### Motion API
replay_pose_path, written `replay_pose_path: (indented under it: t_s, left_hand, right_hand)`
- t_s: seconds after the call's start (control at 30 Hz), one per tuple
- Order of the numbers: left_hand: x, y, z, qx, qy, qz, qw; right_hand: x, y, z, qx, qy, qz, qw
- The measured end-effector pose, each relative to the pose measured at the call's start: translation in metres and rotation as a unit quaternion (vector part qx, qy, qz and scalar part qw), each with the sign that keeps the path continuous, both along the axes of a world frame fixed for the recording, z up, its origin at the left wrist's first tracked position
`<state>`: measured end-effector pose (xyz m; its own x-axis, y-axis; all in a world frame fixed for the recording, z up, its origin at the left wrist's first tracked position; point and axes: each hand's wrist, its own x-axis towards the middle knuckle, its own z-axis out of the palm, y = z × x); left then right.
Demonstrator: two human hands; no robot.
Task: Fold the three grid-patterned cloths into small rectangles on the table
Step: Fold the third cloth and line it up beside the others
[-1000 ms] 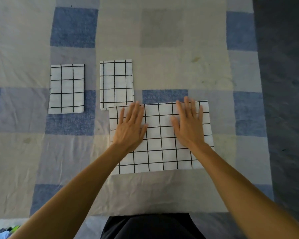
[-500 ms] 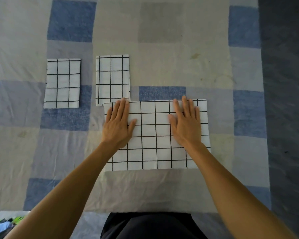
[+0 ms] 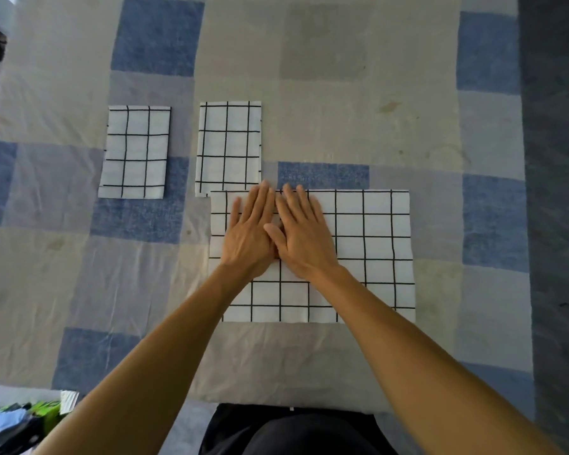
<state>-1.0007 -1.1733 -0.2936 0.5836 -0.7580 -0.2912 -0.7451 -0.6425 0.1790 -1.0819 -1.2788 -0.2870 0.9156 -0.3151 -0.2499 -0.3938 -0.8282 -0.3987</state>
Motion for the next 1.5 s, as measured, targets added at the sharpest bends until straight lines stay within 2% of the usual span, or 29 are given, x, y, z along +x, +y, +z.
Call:
replay_pose_path:
  t_s: [0.1, 0.23, 0.4, 0.5, 0.63, 0.73, 0.87, 1.0, 1.17, 1.3, 1.5]
  left_hand:
    - [0.009, 0.016, 0.0, -0.011, 0.0, 0.033, 0.999]
    - [0.018, 0.036, 0.004, 0.003, -0.003, 0.076, 0.997]
    - [0.018, 0.034, 0.009, 0.019, -0.002, 0.093, 0.995]
    - [0.012, 0.021, 0.016, 0.017, -0.025, 0.065, 0.997]
    - [-0.007, -0.017, 0.019, -0.021, -0.027, 0.002, 0.999]
    - [-0.014, -0.034, 0.01, 0.005, -0.018, -0.016, 1.0]
    - [0.002, -0.011, 0.001, -0.012, 0.002, -0.008, 1.0]
    - [0.015, 0.018, 0.002, -0.016, 0.006, 0.042, 0.999]
    - [0.015, 0.023, 0.005, 0.014, -0.005, 0.061, 0.998]
    - [0.013, 0.013, 0.018, 0.031, -0.04, 0.04, 0.998]
    - [0.008, -0.041, 0.039, -0.051, -0.029, -0.052, 0.997]
  right_hand:
    - [-0.018, -0.02, -0.005, -0.043, 0.006, -0.01, 0.999]
    - [-0.056, -0.058, -0.008, -0.088, 0.028, -0.102, 0.99]
    - [-0.08, -0.082, -0.003, -0.112, 0.072, -0.15, 0.98]
    - [-0.068, -0.07, 0.006, -0.099, 0.052, -0.176, 0.978]
    - [-0.032, -0.034, 0.016, -0.018, -0.029, -0.089, 0.995]
    - [-0.011, -0.015, 0.009, 0.04, -0.021, -0.067, 0.997]
    - [-0.028, -0.032, -0.003, -0.037, 0.008, -0.045, 0.998]
    - [-0.068, -0.073, -0.007, -0.089, 0.032, -0.127, 0.987]
    - [-0.086, -0.092, -0.004, -0.097, 0.062, -0.137, 0.984]
    - [-0.08, -0.087, 0.001, -0.076, 0.042, -0.158, 0.984]
    - [-0.059, -0.082, 0.016, -0.049, -0.078, -0.151, 0.984]
